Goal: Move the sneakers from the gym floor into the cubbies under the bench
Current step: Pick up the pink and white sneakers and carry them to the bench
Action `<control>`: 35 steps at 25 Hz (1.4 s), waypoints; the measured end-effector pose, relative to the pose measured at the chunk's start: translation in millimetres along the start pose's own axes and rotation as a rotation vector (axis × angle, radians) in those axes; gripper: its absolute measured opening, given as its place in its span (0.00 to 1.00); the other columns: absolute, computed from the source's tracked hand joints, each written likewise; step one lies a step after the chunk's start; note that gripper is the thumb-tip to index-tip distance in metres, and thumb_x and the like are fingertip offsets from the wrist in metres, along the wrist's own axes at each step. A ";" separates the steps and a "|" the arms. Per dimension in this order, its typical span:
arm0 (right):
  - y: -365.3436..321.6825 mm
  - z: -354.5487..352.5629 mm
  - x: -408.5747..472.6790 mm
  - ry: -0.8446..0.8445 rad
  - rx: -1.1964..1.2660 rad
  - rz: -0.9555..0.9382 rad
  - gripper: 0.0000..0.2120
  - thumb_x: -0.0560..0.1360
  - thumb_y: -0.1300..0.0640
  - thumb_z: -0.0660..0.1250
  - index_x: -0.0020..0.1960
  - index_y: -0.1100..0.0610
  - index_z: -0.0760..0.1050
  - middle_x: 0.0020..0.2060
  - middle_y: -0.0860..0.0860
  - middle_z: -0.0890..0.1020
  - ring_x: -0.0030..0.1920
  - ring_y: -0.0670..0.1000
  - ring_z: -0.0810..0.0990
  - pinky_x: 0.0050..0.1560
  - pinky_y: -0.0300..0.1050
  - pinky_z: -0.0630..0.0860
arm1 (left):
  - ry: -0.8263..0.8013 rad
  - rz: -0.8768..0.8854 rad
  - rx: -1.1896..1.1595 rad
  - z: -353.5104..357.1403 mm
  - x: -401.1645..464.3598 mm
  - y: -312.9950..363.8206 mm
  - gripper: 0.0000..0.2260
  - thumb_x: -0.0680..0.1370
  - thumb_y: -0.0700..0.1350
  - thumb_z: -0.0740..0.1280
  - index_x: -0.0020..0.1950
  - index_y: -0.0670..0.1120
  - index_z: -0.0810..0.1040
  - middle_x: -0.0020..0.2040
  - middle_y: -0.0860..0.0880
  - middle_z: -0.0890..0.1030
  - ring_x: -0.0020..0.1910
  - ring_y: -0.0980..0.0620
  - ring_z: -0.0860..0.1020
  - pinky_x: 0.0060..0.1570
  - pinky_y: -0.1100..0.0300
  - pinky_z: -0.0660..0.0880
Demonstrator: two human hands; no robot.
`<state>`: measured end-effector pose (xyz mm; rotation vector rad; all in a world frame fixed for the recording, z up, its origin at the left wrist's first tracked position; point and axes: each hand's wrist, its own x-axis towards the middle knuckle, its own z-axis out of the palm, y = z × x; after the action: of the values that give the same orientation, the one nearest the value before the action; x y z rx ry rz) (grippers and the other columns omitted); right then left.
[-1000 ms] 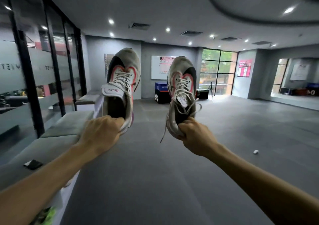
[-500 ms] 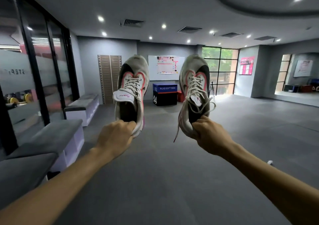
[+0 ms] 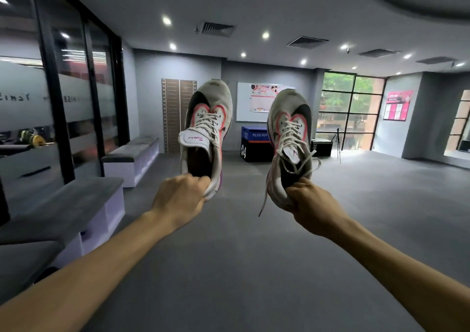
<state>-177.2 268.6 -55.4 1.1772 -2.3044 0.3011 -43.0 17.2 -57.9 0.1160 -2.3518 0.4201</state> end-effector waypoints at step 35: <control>388.5 580.5 842.5 -0.056 0.062 -0.024 0.07 0.68 0.64 0.65 0.36 0.55 0.69 0.41 0.49 0.68 0.37 0.55 0.71 0.35 0.46 0.69 | -0.125 -0.096 0.192 759.2 615.5 -367.6 0.16 0.57 0.45 0.80 0.33 0.47 0.74 0.25 0.47 0.75 0.19 0.45 0.73 0.21 0.62 0.59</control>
<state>-1099.2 -320.9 -61.3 1.2579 -2.3421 0.3368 -914.1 -558.5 -53.7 0.3541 -2.4115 0.6064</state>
